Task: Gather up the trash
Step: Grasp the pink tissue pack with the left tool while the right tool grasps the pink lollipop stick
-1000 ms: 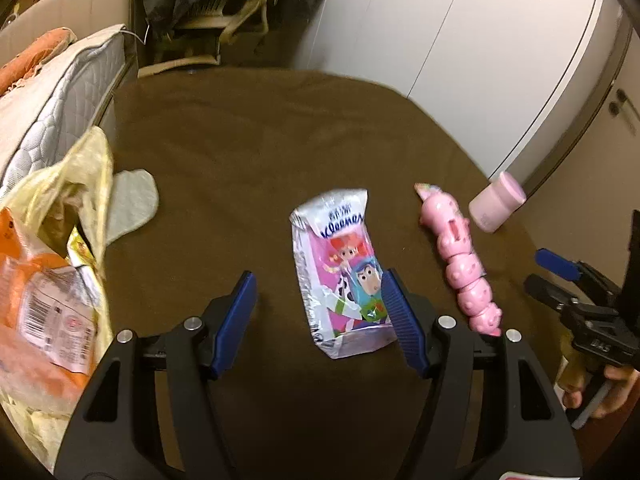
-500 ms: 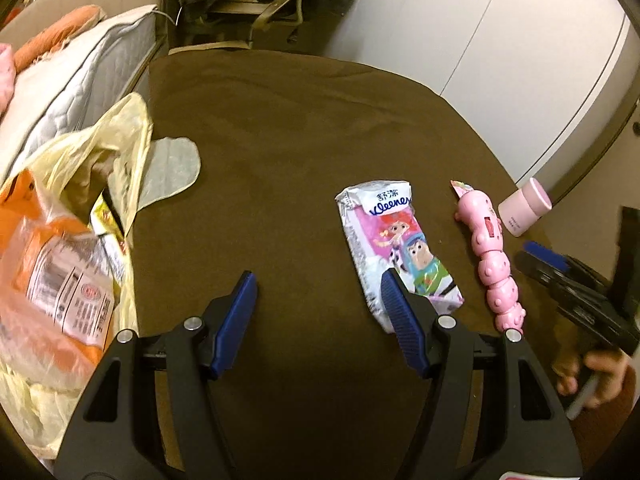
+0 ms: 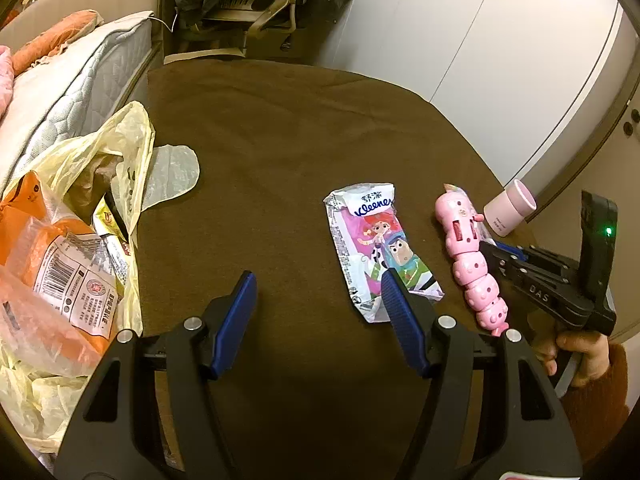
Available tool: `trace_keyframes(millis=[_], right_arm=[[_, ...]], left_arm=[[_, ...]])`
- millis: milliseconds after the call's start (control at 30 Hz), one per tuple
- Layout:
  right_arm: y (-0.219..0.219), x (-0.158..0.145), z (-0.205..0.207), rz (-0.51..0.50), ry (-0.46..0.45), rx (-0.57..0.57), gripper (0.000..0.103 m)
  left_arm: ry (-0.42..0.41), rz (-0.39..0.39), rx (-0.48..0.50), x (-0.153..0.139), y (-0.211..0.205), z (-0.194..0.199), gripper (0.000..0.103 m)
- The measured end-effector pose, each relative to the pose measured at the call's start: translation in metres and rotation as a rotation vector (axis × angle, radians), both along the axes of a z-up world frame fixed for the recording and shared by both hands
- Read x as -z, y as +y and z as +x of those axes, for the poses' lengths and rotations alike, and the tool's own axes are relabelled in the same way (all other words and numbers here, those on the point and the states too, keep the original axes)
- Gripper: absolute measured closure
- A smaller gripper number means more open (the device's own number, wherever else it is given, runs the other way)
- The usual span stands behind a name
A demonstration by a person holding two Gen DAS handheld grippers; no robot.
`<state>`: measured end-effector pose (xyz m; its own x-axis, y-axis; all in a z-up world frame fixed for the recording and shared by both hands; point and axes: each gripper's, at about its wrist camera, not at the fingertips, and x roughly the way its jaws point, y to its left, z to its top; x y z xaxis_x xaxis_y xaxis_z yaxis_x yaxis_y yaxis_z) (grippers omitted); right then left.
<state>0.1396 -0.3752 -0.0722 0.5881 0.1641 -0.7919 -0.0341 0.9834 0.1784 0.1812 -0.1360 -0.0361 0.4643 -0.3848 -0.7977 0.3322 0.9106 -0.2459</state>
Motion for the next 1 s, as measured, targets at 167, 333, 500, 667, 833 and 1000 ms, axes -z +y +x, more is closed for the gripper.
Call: trace_keyframes(millis=[167,333,500,667,833,1000], right_arm=[[-0.019,-0.007,-0.027,0.021,-0.032,0.082,0.093],[-0.025,-0.019,-0.047,0.029,-0.057,0.106,0.093],[-0.020,-0.024,-0.057,0.014,-0.073,0.087,0.093],[-0.019,-0.028,-0.059,0.015,-0.086,0.087,0.093],[-0.015,-0.040,-0.061,0.005,-0.115,0.078,0.093],[0.001,-0.064,-0.057,-0.013,-0.165,0.045,0.093]], left_arm=[[-0.001,-0.088,0.016,-0.003,0.000,-0.001,0.042],[0.006,-0.068,0.061,0.000,-0.024,0.012,0.042],[0.028,0.014,0.075,0.013,-0.053,0.022,0.042],[0.042,0.067,0.070,0.017,-0.064,0.019,0.064],[0.034,0.040,0.093,0.013,-0.059,0.010,0.089],[-0.059,0.005,0.086,-0.019,-0.043,-0.006,0.090]])
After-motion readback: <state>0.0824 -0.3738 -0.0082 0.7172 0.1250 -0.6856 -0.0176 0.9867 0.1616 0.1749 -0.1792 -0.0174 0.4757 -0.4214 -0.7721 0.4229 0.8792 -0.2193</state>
